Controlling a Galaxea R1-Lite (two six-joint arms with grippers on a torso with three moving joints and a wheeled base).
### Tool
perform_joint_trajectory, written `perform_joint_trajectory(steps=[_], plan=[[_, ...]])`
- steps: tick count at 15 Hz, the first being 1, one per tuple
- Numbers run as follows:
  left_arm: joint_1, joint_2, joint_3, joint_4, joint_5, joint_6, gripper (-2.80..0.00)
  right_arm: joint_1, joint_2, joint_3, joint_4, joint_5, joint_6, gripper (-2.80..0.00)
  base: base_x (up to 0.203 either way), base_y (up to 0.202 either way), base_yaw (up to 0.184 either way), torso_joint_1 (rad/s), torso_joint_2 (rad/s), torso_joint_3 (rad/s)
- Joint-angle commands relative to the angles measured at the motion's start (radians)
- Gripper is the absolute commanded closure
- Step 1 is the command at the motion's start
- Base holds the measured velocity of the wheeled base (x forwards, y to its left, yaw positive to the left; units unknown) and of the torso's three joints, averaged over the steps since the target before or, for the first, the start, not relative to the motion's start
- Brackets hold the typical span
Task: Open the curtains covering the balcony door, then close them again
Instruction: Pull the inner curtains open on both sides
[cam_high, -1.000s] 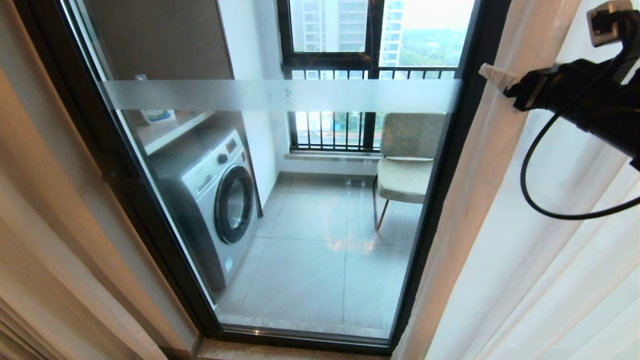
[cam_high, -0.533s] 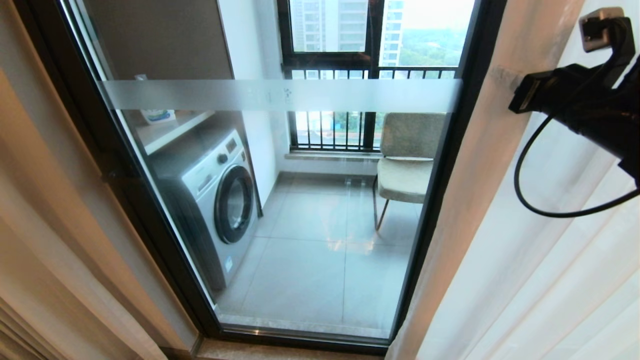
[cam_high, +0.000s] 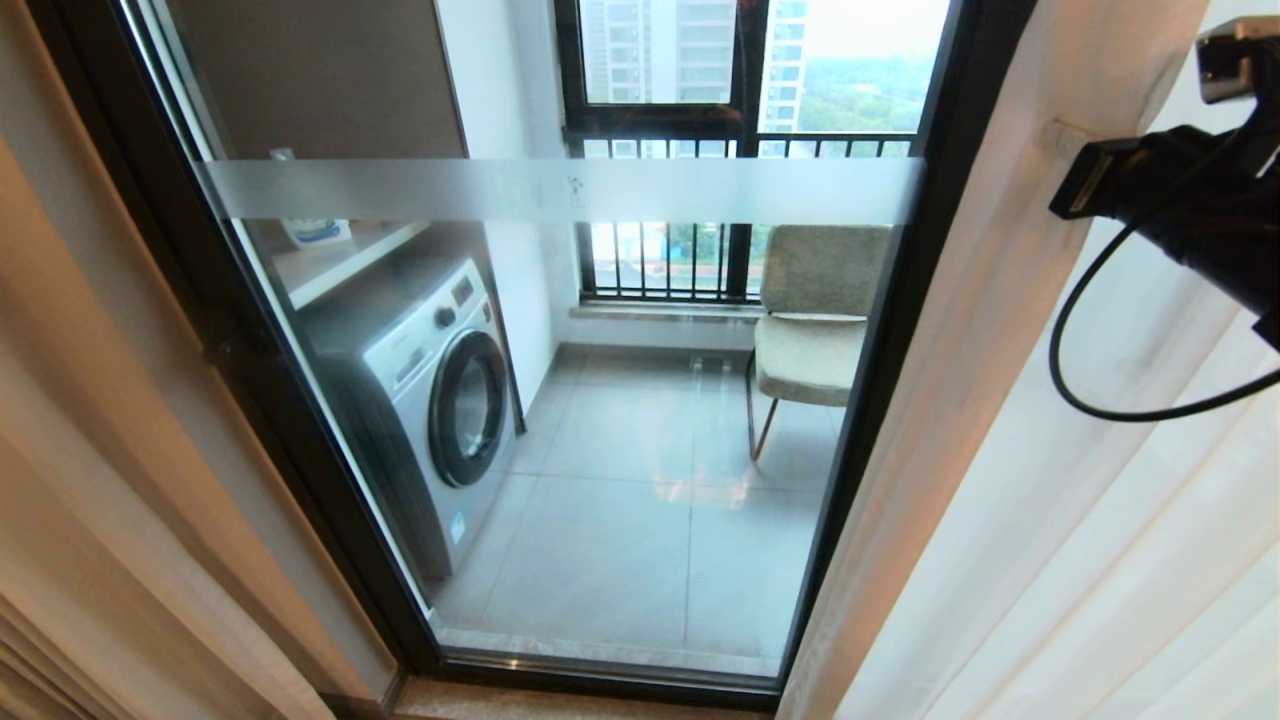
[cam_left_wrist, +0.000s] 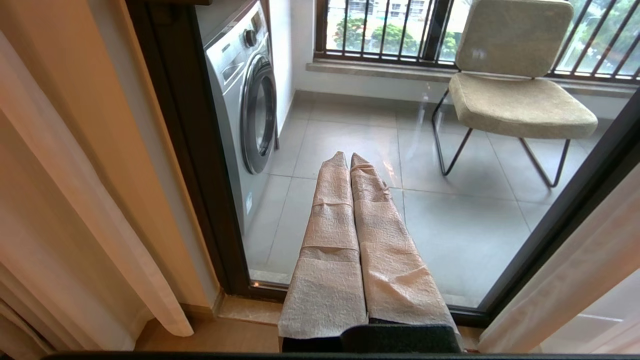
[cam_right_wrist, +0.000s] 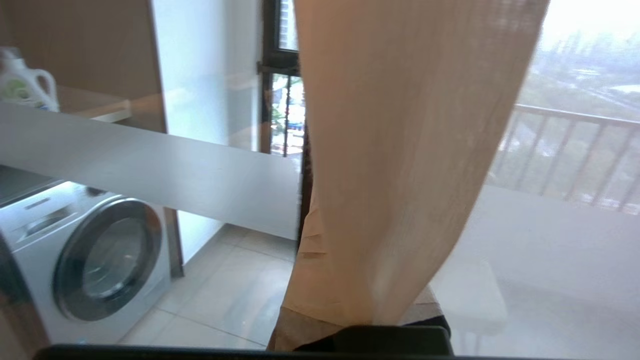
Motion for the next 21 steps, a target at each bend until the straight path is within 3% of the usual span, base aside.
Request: perform_joint_trajectory(steps=[1,8,13,21], plan=[[0.0,0.0,0.0,0.0,0.0,0.0,0.0,-0.04,-0.026,0.0,-0.004,-0.004,-0.001,0.0,0.0,0.0,0.0,0.0,0.0,0.0],[0.0,0.0,0.0,0.0,0.002,0.0,0.0,-0.151,-0.091,0.02,0.003,-0.062,0.0,0.0,0.0,0.0,0.0,0.0,0.0,0.0],[0.0,0.0,0.0,0.0,0.002,0.0,0.0,-0.159,-0.153,0.107,-0.003,-0.062,0.001,0.0,0.0,0.0,0.0,0.0,0.0,0.0],[0.0,0.0,0.0,0.0,0.0,0.0,0.0,-0.16,-0.161,0.114,-0.006,-0.063,-0.003,0.0,0.0,0.0,0.0,0.0,0.0,0.0]])
